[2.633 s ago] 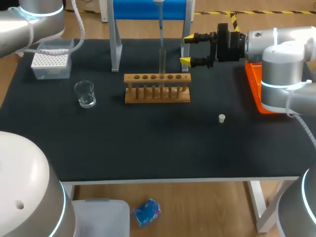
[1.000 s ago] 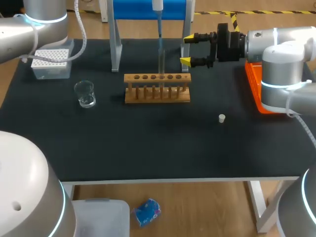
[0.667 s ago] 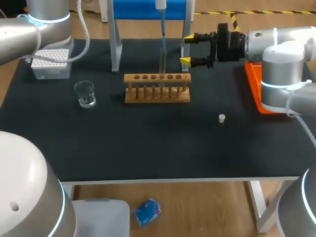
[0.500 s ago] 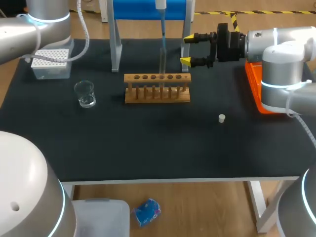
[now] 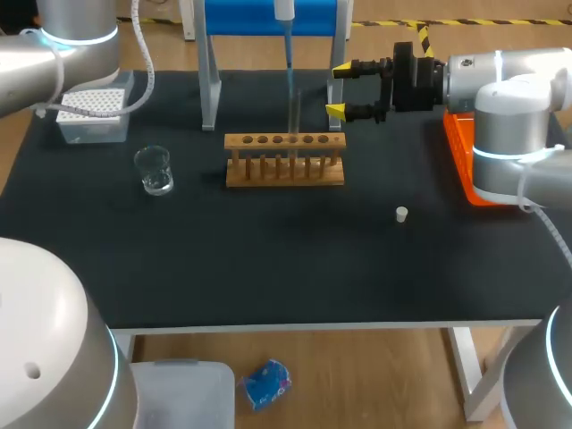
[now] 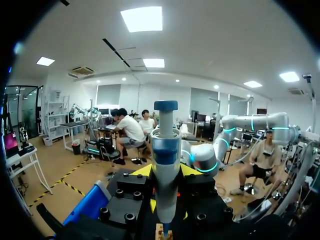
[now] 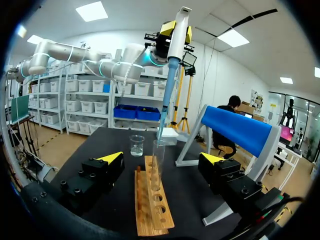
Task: Invert the test tube, pick up the pipette, mount the tip to pipette, aspirate from beaker and dispense into the tube, eject the tip, return the pipette, and cap with the stopper.
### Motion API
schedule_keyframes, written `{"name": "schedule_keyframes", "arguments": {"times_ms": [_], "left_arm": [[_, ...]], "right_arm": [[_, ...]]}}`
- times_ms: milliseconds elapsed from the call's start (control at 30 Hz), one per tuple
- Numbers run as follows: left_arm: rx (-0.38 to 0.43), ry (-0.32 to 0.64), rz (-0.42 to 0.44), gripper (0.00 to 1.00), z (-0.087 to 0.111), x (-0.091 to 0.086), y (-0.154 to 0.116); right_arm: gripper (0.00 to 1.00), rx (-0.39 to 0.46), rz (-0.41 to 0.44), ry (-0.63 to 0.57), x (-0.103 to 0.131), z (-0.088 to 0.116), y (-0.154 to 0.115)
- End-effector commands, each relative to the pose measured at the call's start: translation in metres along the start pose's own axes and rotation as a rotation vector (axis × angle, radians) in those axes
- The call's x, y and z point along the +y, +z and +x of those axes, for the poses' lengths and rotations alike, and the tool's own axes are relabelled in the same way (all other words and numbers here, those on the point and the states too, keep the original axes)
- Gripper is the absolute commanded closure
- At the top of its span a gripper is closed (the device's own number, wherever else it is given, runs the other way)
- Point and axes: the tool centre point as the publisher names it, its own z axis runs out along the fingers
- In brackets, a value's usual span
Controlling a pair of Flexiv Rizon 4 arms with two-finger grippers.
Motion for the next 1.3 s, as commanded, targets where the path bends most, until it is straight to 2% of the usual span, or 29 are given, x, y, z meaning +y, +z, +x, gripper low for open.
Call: {"name": "schedule_keyframes", "arguments": {"times_ms": [33, 333, 1300], "left_arm": [[-0.015, 0.002, 0.002, 1.0, 0.004, 0.001, -0.002], [-0.016, 0.019, 0.013, 1.0, -0.001, 0.003, 0.004], [-0.013, -0.007, -0.009, 1.0, -0.008, 0.027, 0.012]], "right_arm": [[0.0, -0.002, -0.001, -0.001, 0.0, 0.0, 0.0], [0.0, -0.002, -0.001, -0.001, 0.0, 0.0, 0.0], [0.0, -0.002, -0.001, -0.001, 0.0, 0.0, 0.0]]}}
